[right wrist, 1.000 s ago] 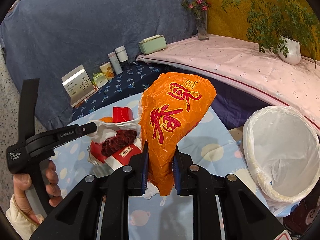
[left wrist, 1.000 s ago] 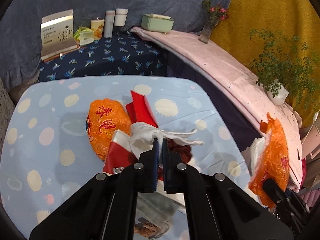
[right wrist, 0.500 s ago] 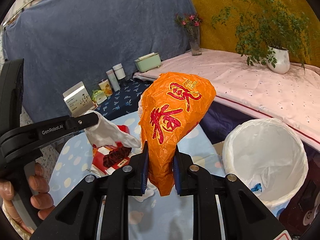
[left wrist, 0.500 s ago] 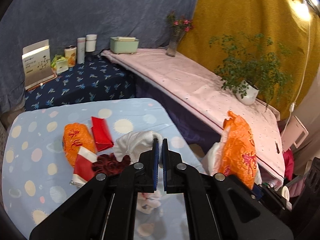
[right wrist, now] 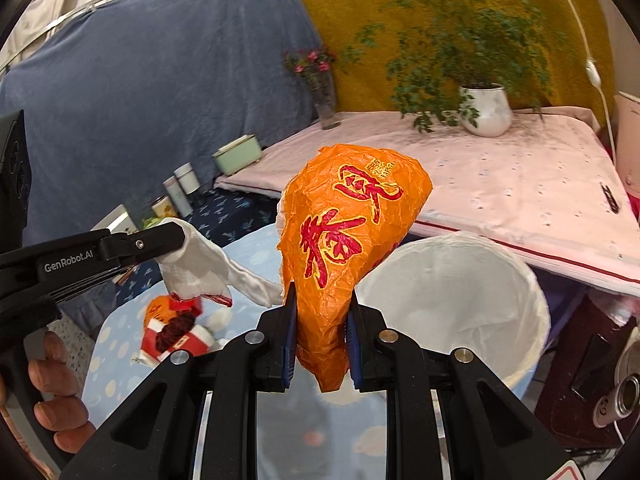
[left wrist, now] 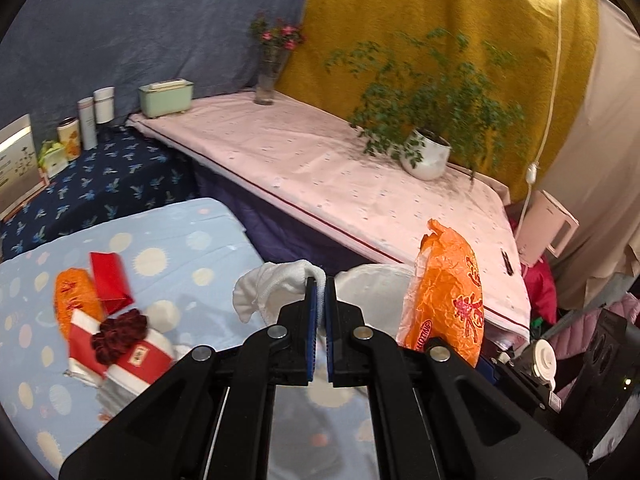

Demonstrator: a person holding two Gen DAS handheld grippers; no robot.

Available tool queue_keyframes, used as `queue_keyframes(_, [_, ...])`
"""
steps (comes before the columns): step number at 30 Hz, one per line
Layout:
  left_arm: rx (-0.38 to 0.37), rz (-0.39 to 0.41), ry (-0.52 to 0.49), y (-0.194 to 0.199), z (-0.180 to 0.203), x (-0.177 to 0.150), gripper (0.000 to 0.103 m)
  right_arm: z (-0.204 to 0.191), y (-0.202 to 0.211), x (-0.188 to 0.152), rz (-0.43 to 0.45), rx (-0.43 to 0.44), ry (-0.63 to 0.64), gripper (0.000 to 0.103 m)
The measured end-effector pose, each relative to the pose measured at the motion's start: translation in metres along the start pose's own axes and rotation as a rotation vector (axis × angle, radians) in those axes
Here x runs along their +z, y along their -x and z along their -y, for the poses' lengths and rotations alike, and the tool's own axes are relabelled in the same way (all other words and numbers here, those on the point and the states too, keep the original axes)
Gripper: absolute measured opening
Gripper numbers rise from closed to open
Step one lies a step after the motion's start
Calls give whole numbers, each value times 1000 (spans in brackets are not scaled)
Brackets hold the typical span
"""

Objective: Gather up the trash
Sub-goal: 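Carry the white plastic and orange bag in both grippers over the bin, then open the left gripper then the right gripper to drop both items into the bin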

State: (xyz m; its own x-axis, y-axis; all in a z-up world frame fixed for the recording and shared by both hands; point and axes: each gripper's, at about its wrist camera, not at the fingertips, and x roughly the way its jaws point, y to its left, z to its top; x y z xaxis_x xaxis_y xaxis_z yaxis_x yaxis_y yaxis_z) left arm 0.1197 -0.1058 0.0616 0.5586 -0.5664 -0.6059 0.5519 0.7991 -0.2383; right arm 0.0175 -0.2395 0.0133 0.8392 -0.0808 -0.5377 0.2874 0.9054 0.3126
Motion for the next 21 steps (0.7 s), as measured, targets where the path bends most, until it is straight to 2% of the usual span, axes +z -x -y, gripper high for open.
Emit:
queue_keyframes(9, [-108, -73, -91, -45, 66, -4, 3, 62, 12, 1, 16, -83, -88, 20])
queue_keyframes(17, [-142, -124, -127, -80, 100, -8, 6, 97, 10, -3, 7, -128, -138, 20])
queue_keyframes(19, [-144, -130, -126, -86, 102, -9, 20, 102, 8, -3, 5, -132, -141, 20])
queue_keyframes(20, [-139, -132, -122, -88, 103, -9, 43, 104, 7, -3, 4, -134, -142, 20])
queue_keyframes(21, [-126, -123, -118, -88, 102, -9, 61, 106, 6, -3, 3, -136, -145, 20])
